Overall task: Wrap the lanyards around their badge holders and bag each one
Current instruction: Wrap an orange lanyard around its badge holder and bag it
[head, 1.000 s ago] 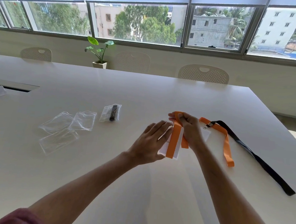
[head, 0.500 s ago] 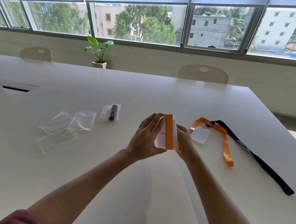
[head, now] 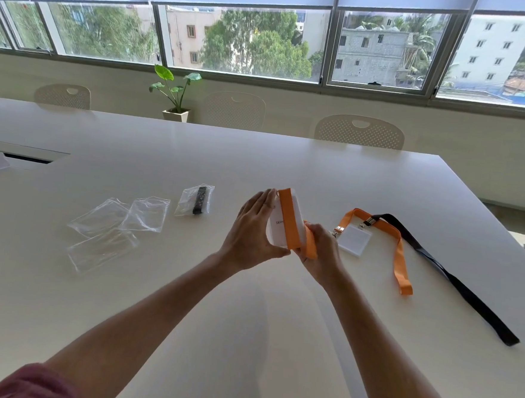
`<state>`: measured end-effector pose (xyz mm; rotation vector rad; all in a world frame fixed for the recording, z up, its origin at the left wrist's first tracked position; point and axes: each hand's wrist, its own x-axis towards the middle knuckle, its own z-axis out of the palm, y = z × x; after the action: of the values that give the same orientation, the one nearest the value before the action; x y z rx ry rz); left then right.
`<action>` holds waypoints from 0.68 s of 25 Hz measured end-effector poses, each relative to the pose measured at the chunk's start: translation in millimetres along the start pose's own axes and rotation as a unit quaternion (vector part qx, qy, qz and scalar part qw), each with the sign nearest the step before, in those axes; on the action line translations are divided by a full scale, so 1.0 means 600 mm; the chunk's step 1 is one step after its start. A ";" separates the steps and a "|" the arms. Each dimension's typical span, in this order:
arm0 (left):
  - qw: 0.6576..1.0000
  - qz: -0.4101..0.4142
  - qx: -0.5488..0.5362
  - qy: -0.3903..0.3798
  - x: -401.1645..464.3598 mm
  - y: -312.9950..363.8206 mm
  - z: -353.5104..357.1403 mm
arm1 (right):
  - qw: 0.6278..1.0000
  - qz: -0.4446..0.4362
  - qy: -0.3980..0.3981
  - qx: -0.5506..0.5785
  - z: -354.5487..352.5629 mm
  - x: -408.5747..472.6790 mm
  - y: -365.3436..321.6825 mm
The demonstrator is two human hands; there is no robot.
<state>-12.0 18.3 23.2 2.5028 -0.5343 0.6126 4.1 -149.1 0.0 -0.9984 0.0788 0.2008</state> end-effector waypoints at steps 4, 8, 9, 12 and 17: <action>0.998 -0.047 -0.034 0.020 0.013 -0.005 -0.005 | 0.996 -0.008 -0.083 -0.008 -0.003 -0.003 0.008; 1.000 -0.024 0.019 0.002 0.023 -0.016 -0.010 | 0.991 -0.029 -0.122 -0.052 -0.003 -0.011 0.011; 0.999 -0.015 0.034 -0.002 0.024 -0.019 -0.010 | 0.990 -0.030 -0.124 -0.064 -0.003 -0.012 0.012; 0.998 -0.012 0.060 -0.003 0.026 -0.025 -0.009 | 0.994 -0.002 -0.105 -0.039 -0.001 -0.013 0.015; 0.996 -0.031 0.086 -0.002 0.036 -0.031 -0.013 | 0.994 0.014 -0.105 -0.018 0.001 -0.017 0.027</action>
<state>12.5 32.1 33.2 2.6722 -0.4191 0.6537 -9.2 -141.2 -11.3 -1.0076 -0.1043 0.3329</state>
